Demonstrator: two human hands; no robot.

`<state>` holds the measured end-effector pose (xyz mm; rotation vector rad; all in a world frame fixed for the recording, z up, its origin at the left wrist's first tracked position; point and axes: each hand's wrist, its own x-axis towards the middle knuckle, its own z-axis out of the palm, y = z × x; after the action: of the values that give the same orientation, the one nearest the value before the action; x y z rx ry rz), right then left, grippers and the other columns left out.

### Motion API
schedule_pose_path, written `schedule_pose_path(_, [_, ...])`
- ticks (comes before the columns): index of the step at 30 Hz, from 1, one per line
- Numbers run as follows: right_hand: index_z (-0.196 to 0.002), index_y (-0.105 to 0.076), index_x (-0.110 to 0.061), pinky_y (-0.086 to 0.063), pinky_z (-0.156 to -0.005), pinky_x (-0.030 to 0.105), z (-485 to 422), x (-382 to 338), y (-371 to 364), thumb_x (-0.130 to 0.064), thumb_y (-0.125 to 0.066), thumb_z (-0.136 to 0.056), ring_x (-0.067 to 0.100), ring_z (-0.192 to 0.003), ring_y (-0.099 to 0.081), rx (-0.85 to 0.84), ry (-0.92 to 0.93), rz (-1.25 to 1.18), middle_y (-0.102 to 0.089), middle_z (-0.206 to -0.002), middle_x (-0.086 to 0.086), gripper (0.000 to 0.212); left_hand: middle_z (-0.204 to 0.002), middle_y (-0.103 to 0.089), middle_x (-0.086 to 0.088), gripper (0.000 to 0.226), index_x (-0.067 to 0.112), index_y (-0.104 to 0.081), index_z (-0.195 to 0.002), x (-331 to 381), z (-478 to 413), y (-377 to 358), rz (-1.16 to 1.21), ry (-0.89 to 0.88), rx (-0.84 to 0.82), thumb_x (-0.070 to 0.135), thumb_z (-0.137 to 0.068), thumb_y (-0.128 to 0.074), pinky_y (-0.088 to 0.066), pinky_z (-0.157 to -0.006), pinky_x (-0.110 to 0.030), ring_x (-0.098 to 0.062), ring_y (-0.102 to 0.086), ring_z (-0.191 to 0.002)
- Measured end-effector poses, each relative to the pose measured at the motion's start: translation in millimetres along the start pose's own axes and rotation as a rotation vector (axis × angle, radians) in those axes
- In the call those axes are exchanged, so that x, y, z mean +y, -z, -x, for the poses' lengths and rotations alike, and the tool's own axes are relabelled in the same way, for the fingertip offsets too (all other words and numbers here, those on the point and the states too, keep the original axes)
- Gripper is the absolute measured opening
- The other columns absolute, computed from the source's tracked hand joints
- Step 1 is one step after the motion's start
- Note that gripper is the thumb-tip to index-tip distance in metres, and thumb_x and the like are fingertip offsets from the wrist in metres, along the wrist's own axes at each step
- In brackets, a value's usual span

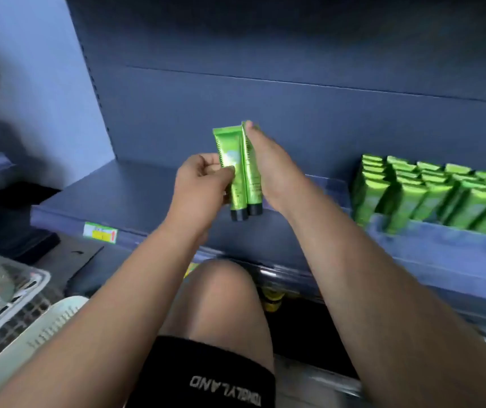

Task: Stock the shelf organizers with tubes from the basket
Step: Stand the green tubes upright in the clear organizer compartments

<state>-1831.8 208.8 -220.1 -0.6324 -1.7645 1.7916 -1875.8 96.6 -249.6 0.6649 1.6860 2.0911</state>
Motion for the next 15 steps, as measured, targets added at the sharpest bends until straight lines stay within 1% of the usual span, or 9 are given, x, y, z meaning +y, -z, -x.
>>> schedule_pose_path(2, [-0.096,-0.064,-0.019,-0.054,-0.097,0.054,6,-11,50,-0.050,-0.052,-0.093,0.027,-0.088,-0.067,0.127,0.028,-0.004,-0.068,-0.091,0.007,0.033,-0.102,-0.072,-0.023,0.019,-0.001,-0.062,-0.113,4,1,-39,-0.028,0.006,-0.095,0.002,-0.094,-0.062,-0.064,-0.073,-0.045,-0.023,-0.071,-0.080])
schedule_pose_path(4, [-0.088,-0.063,-0.019,-0.052,-0.097,0.051,19,-19,97,-0.047,-0.053,-0.085,0.023,-0.087,-0.063,0.222,0.102,0.094,-0.066,-0.088,0.006,0.031,-0.110,-0.071,-0.024,0.026,0.001,-0.060,-0.119,6,7,-76,-0.046,0.013,-0.190,0.001,-0.094,-0.063,-0.064,-0.074,-0.045,-0.024,-0.073,-0.082])
schedule_pose_path(5, [-0.086,-0.064,-0.019,-0.052,-0.094,0.045,27,-21,120,-0.046,-0.056,-0.085,0.023,-0.088,-0.063,0.251,0.131,0.122,-0.068,-0.090,0.007,0.028,-0.111,-0.070,-0.025,0.030,0.004,-0.059,-0.122,6,11,-95,-0.052,0.016,-0.233,-0.001,-0.093,-0.062,-0.064,-0.077,-0.048,-0.027,-0.073,-0.084])
schedule_pose_path(7, [-0.081,-0.060,-0.021,-0.047,-0.079,0.033,47,-29,162,-0.038,-0.063,-0.093,0.015,-0.085,-0.063,0.321,0.157,0.163,-0.068,-0.086,0.000,0.021,-0.104,-0.068,-0.022,0.033,0.013,-0.060,-0.121,5,18,-130,-0.081,0.013,-0.301,-0.002,-0.091,-0.061,-0.062,-0.081,-0.054,-0.030,-0.071,-0.085])
schedule_pose_path(9, [-0.074,-0.052,-0.022,-0.036,-0.065,0.031,64,-36,205,-0.030,-0.065,-0.095,0.014,-0.065,-0.046,0.371,0.204,0.204,-0.049,-0.069,-0.004,0.026,-0.094,-0.063,-0.011,0.025,0.016,-0.063,-0.112,2,21,-161,-0.109,0.011,-0.335,0.002,-0.091,-0.062,-0.060,-0.084,-0.057,-0.024,-0.065,-0.082])
schedule_pose_path(10, [-0.073,-0.049,-0.022,-0.033,-0.064,0.031,72,-38,226,-0.027,-0.065,-0.095,0.017,-0.065,-0.039,0.384,0.245,0.211,-0.041,-0.067,-0.003,0.027,-0.094,-0.061,-0.009,0.020,0.014,-0.063,-0.110,1,23,-175,-0.120,0.015,-0.349,0.006,-0.091,-0.065,-0.058,-0.086,-0.059,-0.023,-0.062,-0.081])
schedule_pose_path(12, [-0.078,-0.050,-0.016,-0.034,-0.069,0.033,87,-41,260,-0.023,-0.068,-0.093,0.019,-0.071,-0.037,0.423,0.290,0.207,-0.039,-0.071,0.003,0.024,-0.092,-0.061,-0.008,0.015,0.012,-0.062,-0.102,0,26,-199,-0.148,-0.002,-0.382,0.015,-0.089,-0.070,-0.057,-0.087,-0.057,-0.022,-0.059,-0.079])
schedule_pose_path(13, [-0.082,-0.051,-0.013,-0.036,-0.070,0.035,94,-41,275,-0.022,-0.069,-0.092,0.020,-0.072,-0.040,0.450,0.298,0.208,-0.040,-0.074,0.006,0.022,-0.090,-0.062,-0.008,0.016,0.012,-0.061,-0.097,1,28,-209,-0.169,-0.030,-0.402,0.019,-0.087,-0.073,-0.058,-0.082,-0.053,-0.021,-0.058,-0.078])
schedule_pose_path(15, [-0.085,-0.053,-0.012,-0.043,-0.068,0.035,106,-37,301,-0.018,-0.069,-0.092,0.019,-0.073,-0.048,0.503,0.311,0.219,-0.045,-0.078,0.009,0.019,-0.085,-0.061,-0.009,0.020,0.013,-0.057,-0.087,1,31,-228,-0.207,-0.084,-0.446,0.020,-0.086,-0.076,-0.049,-0.071,-0.040,-0.020,-0.055,-0.077])
